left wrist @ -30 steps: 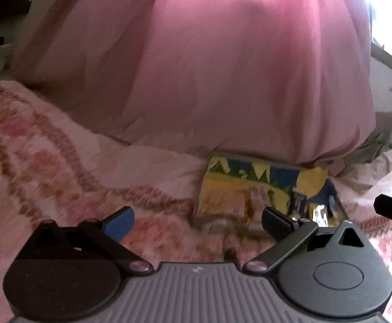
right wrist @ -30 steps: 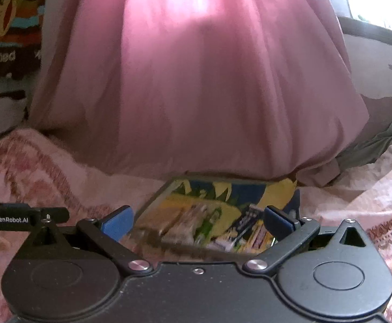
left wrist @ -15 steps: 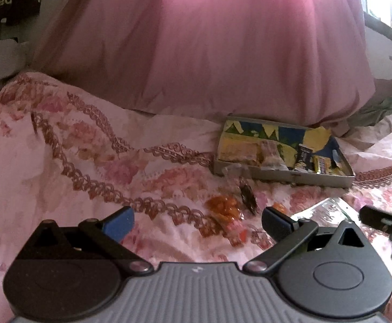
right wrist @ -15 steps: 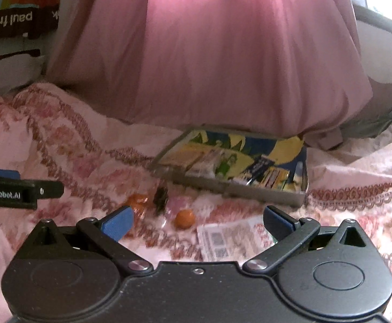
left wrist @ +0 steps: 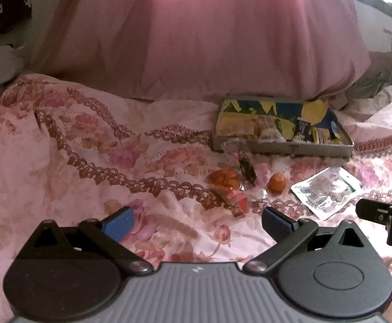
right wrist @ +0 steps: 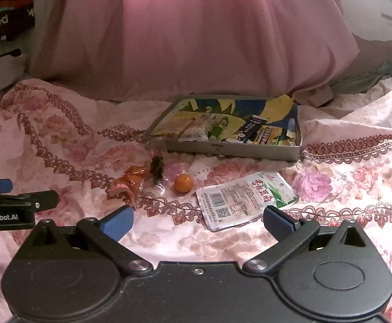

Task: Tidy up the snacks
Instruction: 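Pull both grippers back from the tray toward the remaining snacks, then move the left gripper toward the orange candies while the right approaches the orange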

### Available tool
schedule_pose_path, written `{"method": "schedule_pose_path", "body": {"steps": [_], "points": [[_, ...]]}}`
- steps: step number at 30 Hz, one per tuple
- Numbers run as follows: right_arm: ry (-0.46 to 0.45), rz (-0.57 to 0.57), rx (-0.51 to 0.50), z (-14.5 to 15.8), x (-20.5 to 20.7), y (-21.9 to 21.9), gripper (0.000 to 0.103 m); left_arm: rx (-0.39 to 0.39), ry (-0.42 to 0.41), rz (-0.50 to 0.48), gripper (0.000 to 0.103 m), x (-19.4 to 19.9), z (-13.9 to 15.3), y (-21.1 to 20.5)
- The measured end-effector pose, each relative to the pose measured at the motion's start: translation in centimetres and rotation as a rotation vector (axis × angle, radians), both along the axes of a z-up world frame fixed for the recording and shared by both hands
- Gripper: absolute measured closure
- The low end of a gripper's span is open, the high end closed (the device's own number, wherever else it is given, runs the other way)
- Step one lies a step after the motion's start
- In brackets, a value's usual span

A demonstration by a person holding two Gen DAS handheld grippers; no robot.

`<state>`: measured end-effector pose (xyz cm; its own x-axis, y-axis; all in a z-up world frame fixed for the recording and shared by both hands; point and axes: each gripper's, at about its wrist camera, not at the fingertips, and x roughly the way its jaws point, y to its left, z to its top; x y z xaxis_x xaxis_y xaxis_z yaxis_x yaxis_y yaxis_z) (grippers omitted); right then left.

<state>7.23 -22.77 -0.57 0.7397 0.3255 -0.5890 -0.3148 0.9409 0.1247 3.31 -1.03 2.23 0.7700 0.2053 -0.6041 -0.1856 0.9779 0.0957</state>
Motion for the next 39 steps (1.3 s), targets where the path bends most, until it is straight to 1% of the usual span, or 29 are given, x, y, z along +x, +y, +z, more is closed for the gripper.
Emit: {"method": "schedule_pose_path", "body": {"steps": [4,9,13,16,21,25,28,31,33,36,39], "points": [[0.011,0.0,0.002,-0.1,0.2,0.2,0.001,-0.022,0.021,0.005,0.0,0.4,-0.2,0.3],[0.018,0.014,0.008,-0.4,0.4,0.5,0.001,-0.077,0.03,-0.007,0.0,0.6,-0.4,0.9],[0.026,0.026,0.004,-0.5,0.5,0.9,0.001,-0.08,0.051,-0.004,0.0,1.1,-0.7,0.9],[0.038,0.038,0.005,-0.6,0.9,1.1,0.001,-0.089,0.072,-0.009,0.0,1.6,-0.9,1.0],[0.047,0.066,-0.005,-0.6,2.1,1.7,0.001,-0.152,0.135,-0.048,0.0,3.3,-1.5,1.5],[0.027,0.088,-0.042,-0.1,3.3,2.3,0.001,-0.176,0.15,-0.057,0.0,4.8,-1.7,1.9],[0.001,0.098,-0.065,0.4,4.4,2.4,0.001,-0.224,0.152,-0.051,0.0,5.9,-1.8,2.6],[-0.014,0.104,-0.063,0.9,5.7,2.3,0.001,-0.271,0.154,-0.042,0.0,7.0,-2.1,3.5],[-0.022,0.106,-0.06,1.2,6.6,2.3,0.001,-0.288,0.145,-0.029,0.0,7.6,-2.2,4.0],[-0.037,0.113,-0.069,1.4,7.7,2.3,0.001,-0.29,0.12,-0.014,0.0,8.4,-2.1,4.5],[-0.046,0.126,-0.085,1.3,8.7,2.5,0.001,-0.246,0.107,-0.02,0.0,9.4,-1.9,4.6]]}}
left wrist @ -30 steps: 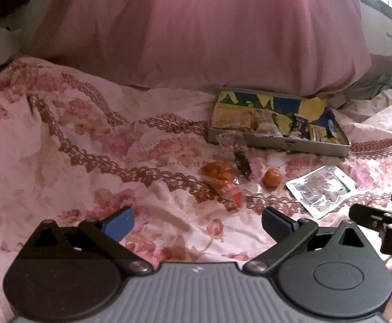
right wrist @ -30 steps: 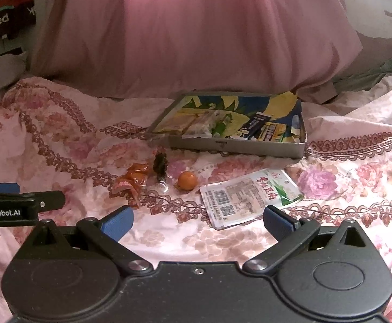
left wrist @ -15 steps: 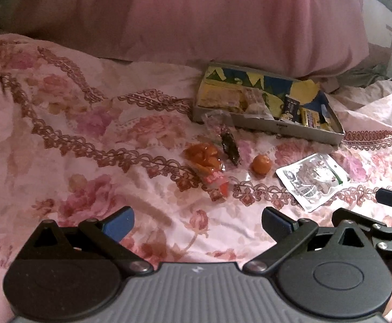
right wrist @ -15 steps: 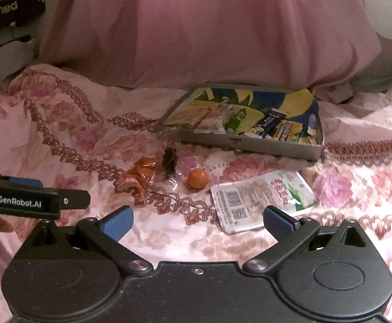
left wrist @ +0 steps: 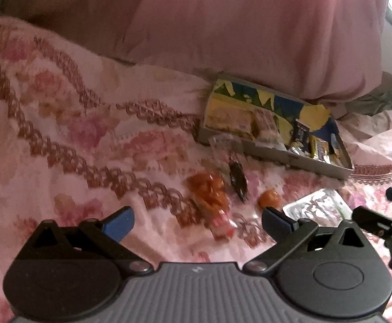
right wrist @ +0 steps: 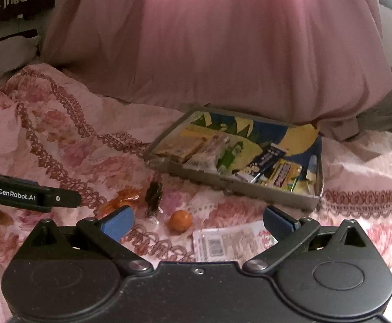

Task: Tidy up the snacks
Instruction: 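Move the left gripper toward the orange candies while the right approaches the orange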

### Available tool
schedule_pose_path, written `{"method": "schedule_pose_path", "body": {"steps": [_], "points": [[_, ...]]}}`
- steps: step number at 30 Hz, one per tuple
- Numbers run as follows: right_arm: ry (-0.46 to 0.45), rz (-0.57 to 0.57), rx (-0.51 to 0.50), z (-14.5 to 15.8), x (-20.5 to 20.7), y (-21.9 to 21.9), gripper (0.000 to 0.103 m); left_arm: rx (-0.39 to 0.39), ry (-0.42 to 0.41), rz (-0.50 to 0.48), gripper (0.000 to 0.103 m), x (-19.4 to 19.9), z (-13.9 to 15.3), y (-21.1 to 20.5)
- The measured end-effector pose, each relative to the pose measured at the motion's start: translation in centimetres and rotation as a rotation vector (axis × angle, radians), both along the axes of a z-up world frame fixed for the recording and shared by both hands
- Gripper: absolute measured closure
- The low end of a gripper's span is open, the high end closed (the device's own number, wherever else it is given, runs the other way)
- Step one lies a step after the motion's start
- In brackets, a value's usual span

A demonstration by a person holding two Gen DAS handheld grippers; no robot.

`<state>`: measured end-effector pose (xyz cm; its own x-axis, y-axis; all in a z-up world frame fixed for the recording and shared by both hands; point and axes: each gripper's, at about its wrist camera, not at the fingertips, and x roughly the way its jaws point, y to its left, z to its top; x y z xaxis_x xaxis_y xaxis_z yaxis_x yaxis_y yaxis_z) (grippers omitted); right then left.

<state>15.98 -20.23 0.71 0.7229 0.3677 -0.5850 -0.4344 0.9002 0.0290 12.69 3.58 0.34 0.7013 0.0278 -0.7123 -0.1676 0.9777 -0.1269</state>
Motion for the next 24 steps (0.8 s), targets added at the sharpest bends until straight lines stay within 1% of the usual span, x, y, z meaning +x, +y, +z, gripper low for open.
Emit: {"method": "schedule_pose_path", "body": {"steps": [3,7,11,13,15,17,19,20,22,24], "points": [[0.001,0.012,-0.021,-0.3,0.9,0.5,0.001,0.044,0.0,-0.019,0.0,1.2,0.0,0.1],[0.004,0.045,-0.059,-1.0,1.8,1.2,0.001,0.072,0.023,-0.066,0.0,3.1,-0.7,0.4],[0.005,0.11,-0.133,-1.8,2.7,2.1,0.001,0.119,0.059,-0.131,0.0,5.2,-1.6,0.5],[-0.008,0.134,-0.163,-2.1,3.2,2.4,0.001,0.107,0.076,-0.15,0.0,5.9,-1.8,0.7],[-0.015,0.15,-0.177,-2.6,3.8,2.6,0.001,0.078,0.067,-0.167,0.0,6.5,-1.8,1.1],[-0.021,0.148,-0.175,-3.0,4.3,2.7,0.001,0.091,0.059,-0.175,0.0,6.9,-2.2,1.3],[-0.02,0.15,-0.162,-3.7,4.6,2.7,0.001,0.098,0.076,-0.166,0.0,7.5,-2.8,1.4],[-0.021,0.159,-0.16,-4.1,4.7,2.8,0.001,0.088,0.088,-0.163,0.0,7.7,-3.1,1.5],[-0.023,0.175,-0.177,-5.1,5.0,3.1,0.001,0.059,0.117,-0.165,0.0,8.2,-3.7,1.6],[-0.002,0.178,-0.201,-6.1,5.4,3.3,0.001,0.046,0.134,-0.175,0.0,8.7,-4.0,1.4]]}}
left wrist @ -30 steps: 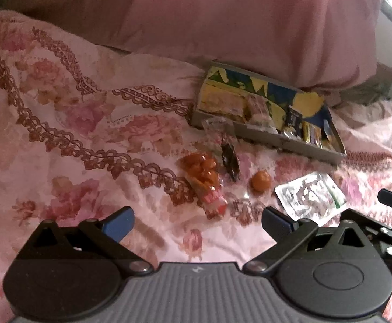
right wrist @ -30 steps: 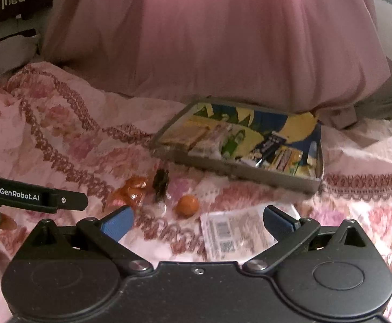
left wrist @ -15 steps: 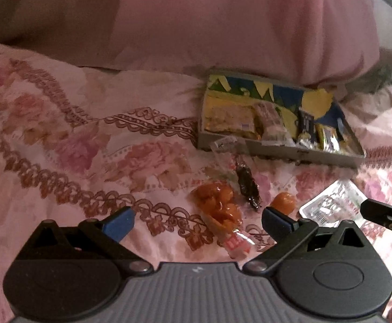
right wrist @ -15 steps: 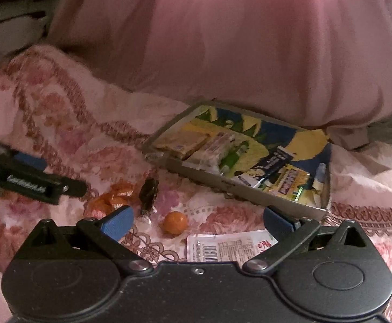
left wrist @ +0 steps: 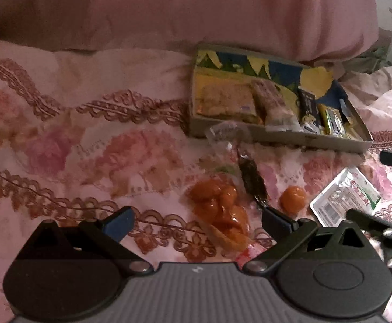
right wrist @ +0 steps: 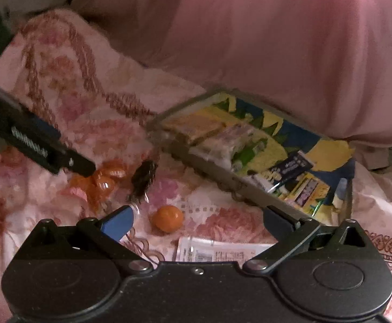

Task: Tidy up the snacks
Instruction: 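Move the left gripper toward the orange candies while the right approaches the orange, then close the left gripper on the orange candy bag while the right grasps the orange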

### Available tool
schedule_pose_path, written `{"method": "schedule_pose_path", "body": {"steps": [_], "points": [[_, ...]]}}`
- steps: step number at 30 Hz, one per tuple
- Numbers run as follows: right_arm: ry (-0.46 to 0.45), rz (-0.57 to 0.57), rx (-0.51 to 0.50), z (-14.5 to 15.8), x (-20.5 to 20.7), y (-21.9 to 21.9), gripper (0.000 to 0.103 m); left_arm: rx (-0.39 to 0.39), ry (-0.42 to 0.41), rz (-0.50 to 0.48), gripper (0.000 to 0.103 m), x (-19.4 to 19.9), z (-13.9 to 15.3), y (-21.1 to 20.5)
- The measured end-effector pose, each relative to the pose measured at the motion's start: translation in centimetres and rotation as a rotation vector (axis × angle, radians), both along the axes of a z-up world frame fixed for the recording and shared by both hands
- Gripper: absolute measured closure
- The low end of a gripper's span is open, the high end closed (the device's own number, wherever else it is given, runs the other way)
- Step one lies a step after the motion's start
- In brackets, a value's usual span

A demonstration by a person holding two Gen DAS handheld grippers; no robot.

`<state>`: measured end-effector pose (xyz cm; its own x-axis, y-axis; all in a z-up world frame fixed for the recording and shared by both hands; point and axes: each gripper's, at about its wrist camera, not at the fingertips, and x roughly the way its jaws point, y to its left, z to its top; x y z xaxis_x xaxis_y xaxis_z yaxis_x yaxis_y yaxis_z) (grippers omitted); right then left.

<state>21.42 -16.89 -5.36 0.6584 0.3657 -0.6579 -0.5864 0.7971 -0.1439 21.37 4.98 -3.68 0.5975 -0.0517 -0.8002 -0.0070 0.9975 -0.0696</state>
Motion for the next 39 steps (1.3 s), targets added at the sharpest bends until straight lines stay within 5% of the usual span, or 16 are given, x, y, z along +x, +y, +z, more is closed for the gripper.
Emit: {"method": "schedule_pose_path", "body": {"steps": [11,15,20,33,39], "points": [[0.099,-0.053,0.018,-3.1,2.0,-0.3,0.004,0.014,0.081,-0.075,0.0,0.7,-2.1,-1.8],[0.109,-0.057,0.066,-3.1,2.7,0.2,0.011,0.023,0.086,-0.034,0.0,1.1,-2.5,-1.2],[0.14,-0.045,0.097,-3.5,3.4,1.0,0.017,-0.054,0.085,0.026,0.001,1.8,-2.7,0.3],[0.162,0.004,0.074,-5.1,3.5,2.7,0.042,0.007,0.063,-0.032,0.027,2.3,-3.1,-1.2],[0.175,-0.001,0.082,-5.5,3.9,2.8,0.057,-0.098,0.095,-0.009,0.038,2.7,-3.3,0.1]]}}
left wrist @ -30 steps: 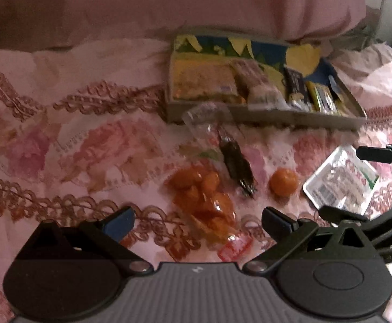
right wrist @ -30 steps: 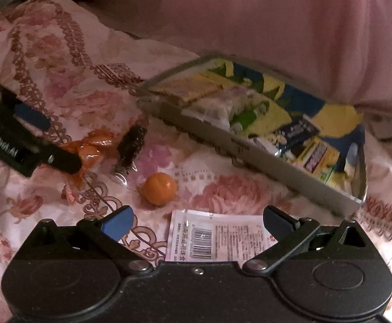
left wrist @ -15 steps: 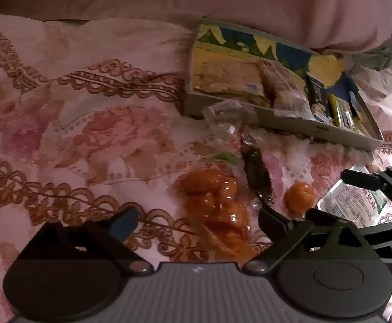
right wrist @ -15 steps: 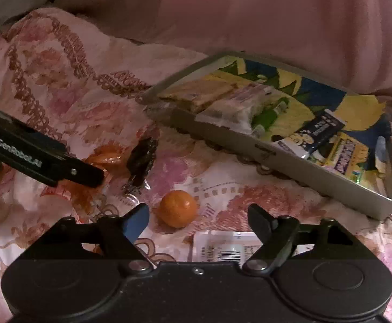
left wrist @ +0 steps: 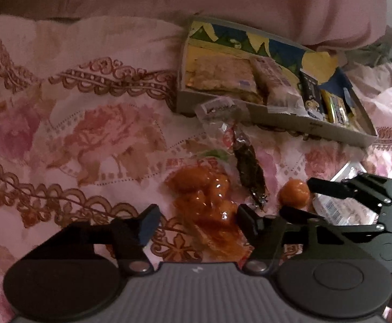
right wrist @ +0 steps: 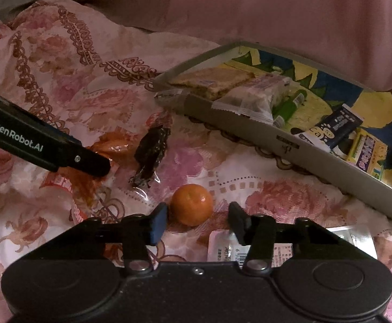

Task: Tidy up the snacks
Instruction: 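Close the left gripper on the orange candy bag while the right grasps the orange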

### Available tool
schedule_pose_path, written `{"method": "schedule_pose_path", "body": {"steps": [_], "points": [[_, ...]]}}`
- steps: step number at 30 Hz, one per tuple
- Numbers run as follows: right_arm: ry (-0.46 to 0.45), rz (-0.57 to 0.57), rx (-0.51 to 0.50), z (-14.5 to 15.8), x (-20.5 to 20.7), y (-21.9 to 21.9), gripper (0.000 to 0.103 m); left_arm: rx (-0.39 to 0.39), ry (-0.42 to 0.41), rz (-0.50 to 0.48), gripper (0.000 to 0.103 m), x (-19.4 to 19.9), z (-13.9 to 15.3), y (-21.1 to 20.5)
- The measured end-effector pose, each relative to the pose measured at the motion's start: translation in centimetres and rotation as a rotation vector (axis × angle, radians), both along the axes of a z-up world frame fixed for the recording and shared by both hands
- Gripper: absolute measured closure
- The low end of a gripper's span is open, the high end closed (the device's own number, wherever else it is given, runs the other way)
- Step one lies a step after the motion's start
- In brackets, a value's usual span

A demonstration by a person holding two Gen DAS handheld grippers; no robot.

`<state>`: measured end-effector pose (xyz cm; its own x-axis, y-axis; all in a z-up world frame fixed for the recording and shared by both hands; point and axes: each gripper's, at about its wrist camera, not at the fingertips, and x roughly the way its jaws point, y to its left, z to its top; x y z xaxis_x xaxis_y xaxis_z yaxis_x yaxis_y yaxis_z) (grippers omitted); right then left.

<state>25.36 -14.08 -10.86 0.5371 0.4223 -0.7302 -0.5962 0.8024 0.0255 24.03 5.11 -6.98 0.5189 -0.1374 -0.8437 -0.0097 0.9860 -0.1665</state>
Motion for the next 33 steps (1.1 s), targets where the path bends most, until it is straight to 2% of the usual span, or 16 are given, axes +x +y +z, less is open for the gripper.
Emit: {"method": "schedule_pose_path", "body": {"steps": [3,12,15,21,26,33], "points": [[0.013,0.002,0.01,0.1,0.1,0.0,0.066,-0.029,0.004,-0.009,0.047,0.1,-0.1,0.1],[0.004,-0.002,0.028,0.8,-0.3,-0.2,0.067,-0.083,0.018,0.0,0.058,-0.3,0.2,0.3],[-0.003,-0.009,0.038,1.3,-0.5,-0.4,0.067,-0.114,0.034,0.013,0.06,-0.6,0.6,0.4],[-0.008,-0.023,0.053,1.9,-1.0,-0.8,0.067,-0.229,0.078,0.065,0.062,-1.4,0.4,1.4],[-0.018,-0.029,0.066,2.5,-1.4,-1.1,0.067,-0.274,0.075,0.105,0.062,-2.4,0.9,2.2],[-0.031,-0.038,0.084,3.5,-2.1,-1.4,0.067,-0.391,0.057,0.188,0.062,-3.7,1.6,4.3]]}}
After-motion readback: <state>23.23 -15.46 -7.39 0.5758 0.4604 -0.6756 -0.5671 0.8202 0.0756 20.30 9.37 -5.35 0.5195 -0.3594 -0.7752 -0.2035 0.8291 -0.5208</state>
